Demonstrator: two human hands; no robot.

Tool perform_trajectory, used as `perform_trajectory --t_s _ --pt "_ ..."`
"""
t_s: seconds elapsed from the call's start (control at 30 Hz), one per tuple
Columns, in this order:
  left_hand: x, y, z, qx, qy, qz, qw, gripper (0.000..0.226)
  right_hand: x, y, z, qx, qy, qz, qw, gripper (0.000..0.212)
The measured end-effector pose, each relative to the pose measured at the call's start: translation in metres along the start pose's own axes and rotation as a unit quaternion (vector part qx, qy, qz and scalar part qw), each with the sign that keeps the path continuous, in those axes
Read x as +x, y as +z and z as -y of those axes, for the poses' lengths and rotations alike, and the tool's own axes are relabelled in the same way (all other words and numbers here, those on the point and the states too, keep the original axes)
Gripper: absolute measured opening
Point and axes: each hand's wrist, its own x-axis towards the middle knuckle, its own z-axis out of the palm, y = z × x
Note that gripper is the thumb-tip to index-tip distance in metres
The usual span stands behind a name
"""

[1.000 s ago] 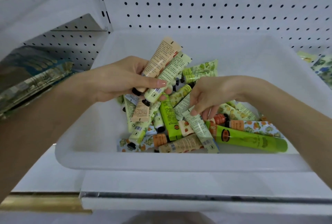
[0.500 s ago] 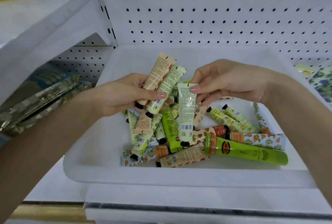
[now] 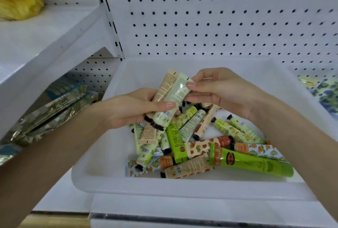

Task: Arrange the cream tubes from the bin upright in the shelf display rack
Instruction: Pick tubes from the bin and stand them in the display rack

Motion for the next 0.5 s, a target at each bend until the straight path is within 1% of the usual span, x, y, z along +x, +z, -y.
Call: perform_trajectory --t_s 0.07,0.17,0.23,0.33,0.4,0.5 --pt "-0.0013 0.0011 -0.0006 0.018 -0.003 0.002 1.000 0.045 0.0010 0.0001 -0.0010 0.018 -0.011 -0.018 1.000 0.006" --pt "-0.0015 0.0016 -0.0013 0.035 -0.010 -0.005 0.999 0.049 0.0017 0.0016 -0.0034 0.011 -0.023 -0.035 0.999 0.007" --pt "-0.0013 0.0014 -0.0018 0.043 -0.020 -0.008 0.999 0.049 0.0025 0.0031 -0.0048 -0.012 -0.032 -0.042 0.999 0.008" --pt "-0.0010 -0.0003 -0.0020 0.048 -0.021 -0.012 0.999 0.045 0.0040 0.0031 -0.0047 -0.075 -0.051 -0.058 0.994 0.012" --pt "-0.0005 -0.0017 -0.0019 0.034 -0.017 -0.032 0.999 0.044 0.0050 0.0015 -0.0040 -0.088 -0.056 -0.070 0.992 0.014" --pt "-0.0010 -0.0027 -0.0022 0.010 -0.006 -0.075 0.997 0.033 0.0076 -0.0013 -0.0057 -0.082 -0.053 -0.085 0.991 0.020"
